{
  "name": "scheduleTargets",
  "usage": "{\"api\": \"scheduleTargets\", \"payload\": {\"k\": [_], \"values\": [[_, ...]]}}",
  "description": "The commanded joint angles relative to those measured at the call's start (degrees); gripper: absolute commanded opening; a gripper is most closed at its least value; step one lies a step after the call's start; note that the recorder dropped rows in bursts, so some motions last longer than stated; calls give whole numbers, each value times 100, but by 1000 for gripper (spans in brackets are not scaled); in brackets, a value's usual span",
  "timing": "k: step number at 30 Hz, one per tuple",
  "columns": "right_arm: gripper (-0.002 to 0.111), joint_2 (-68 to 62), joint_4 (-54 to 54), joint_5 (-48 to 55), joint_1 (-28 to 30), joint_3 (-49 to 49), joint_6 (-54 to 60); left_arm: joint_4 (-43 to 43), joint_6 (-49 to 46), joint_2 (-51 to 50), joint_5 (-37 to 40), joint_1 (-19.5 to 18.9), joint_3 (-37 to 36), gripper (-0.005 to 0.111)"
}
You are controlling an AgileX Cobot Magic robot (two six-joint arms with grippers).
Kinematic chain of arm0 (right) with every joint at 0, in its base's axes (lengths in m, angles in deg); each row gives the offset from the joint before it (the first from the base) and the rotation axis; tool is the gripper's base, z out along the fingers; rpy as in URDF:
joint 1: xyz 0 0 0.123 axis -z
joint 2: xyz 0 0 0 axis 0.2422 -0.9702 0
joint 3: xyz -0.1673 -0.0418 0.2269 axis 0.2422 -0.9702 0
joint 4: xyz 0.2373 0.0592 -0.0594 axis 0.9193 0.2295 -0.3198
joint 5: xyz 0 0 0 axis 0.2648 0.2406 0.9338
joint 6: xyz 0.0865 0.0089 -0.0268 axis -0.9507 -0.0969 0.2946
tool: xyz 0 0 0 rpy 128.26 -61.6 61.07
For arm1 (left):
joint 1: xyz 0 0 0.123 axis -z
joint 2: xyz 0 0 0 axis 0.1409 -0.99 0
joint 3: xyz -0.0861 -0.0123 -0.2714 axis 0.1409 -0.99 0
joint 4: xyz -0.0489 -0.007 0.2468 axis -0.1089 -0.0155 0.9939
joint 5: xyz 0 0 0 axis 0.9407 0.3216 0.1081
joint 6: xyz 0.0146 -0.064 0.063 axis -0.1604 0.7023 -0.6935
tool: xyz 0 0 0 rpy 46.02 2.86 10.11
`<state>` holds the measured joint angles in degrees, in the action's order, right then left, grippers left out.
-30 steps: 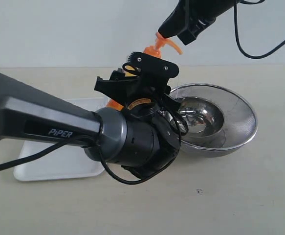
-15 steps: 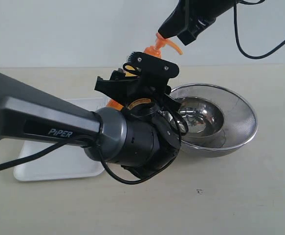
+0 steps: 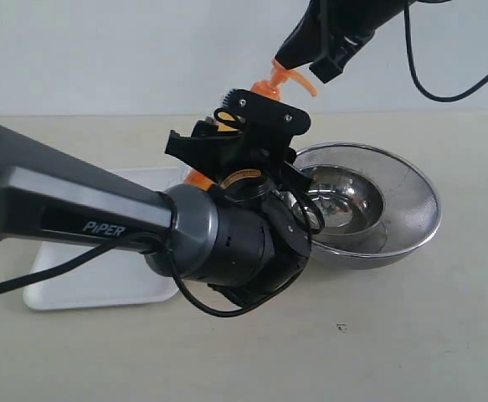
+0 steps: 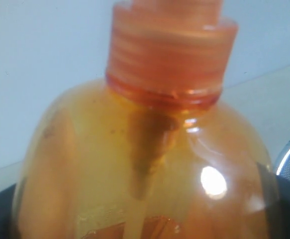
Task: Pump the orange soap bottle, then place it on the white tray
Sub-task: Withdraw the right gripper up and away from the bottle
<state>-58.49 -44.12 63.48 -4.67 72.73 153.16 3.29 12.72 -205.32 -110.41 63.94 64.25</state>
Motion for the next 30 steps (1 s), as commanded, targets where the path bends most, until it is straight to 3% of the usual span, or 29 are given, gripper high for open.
{"api": "scheduleTargets", "payload": {"k": [1, 7, 19, 30], "values": [[0, -227, -431, 854, -132, -250, 6, 701, 468, 294, 13, 89, 176, 5], [0, -78, -531, 668, -121, -178, 6, 701, 468, 294, 13, 89, 176, 5], [0, 1024, -513, 1233, -121, 390, -115, 701, 468, 294, 13, 89, 176, 5], [0, 1894, -1376, 301, -121, 390, -717, 701, 468, 294, -11, 78, 176, 5]]}}
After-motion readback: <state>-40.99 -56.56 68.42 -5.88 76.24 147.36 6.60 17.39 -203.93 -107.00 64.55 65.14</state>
